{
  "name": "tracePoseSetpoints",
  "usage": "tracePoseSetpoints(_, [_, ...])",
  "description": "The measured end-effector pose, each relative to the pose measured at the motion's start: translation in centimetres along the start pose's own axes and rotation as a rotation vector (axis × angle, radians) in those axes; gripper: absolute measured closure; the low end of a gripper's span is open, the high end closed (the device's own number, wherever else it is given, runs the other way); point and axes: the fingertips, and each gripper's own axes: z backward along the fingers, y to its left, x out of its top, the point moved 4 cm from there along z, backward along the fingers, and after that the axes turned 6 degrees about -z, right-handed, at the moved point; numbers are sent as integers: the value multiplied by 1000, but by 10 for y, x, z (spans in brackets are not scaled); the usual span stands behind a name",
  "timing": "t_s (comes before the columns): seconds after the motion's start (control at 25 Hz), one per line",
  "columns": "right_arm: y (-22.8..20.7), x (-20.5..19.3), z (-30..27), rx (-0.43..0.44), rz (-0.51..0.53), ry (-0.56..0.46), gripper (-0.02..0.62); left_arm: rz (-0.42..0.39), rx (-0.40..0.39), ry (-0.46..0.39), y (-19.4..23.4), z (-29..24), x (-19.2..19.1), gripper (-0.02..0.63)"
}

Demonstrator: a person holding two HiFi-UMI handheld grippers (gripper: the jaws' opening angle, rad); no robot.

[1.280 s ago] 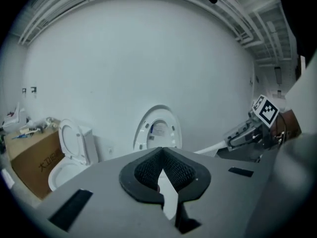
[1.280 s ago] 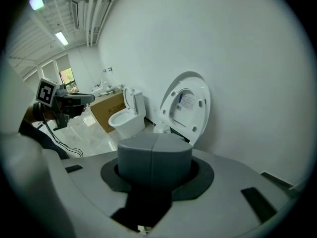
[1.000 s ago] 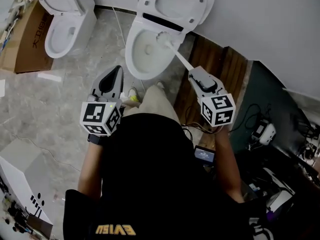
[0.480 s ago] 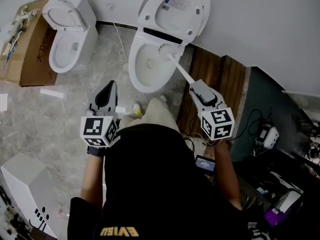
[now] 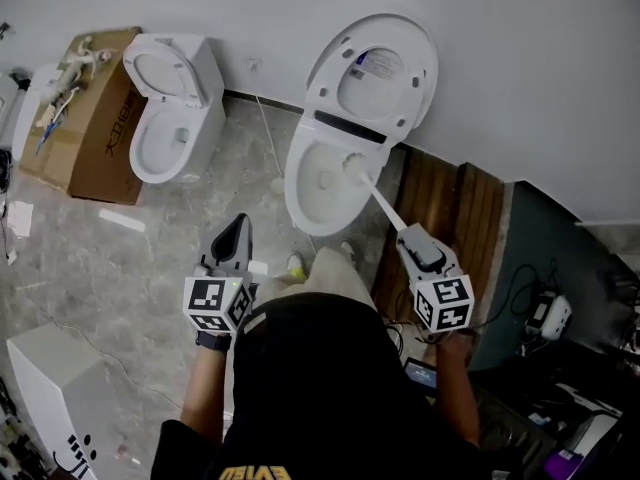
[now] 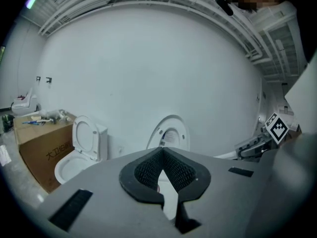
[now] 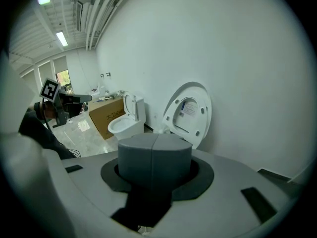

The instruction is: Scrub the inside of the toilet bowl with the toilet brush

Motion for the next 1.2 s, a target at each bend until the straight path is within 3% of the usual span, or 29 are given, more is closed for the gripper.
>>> tracePoseSetpoints(0.4, [14, -8, 5, -33, -64, -2, 439, -43, 22, 32, 23, 17, -2, 588])
tracePoseSetpoints(0.68, [14, -10, 3, -61, -28, 32, 439, -56, 1, 18, 23, 9, 5, 588])
tracePoseSetpoints(0.96, [25, -5, -1, -56, 7, 50, 439, 24, 62, 25, 47, 17, -8, 588])
tracePoseSetpoints(1.2, [32, -7, 6, -62, 44, 79, 439, 26, 80, 48, 57, 20, -23, 588])
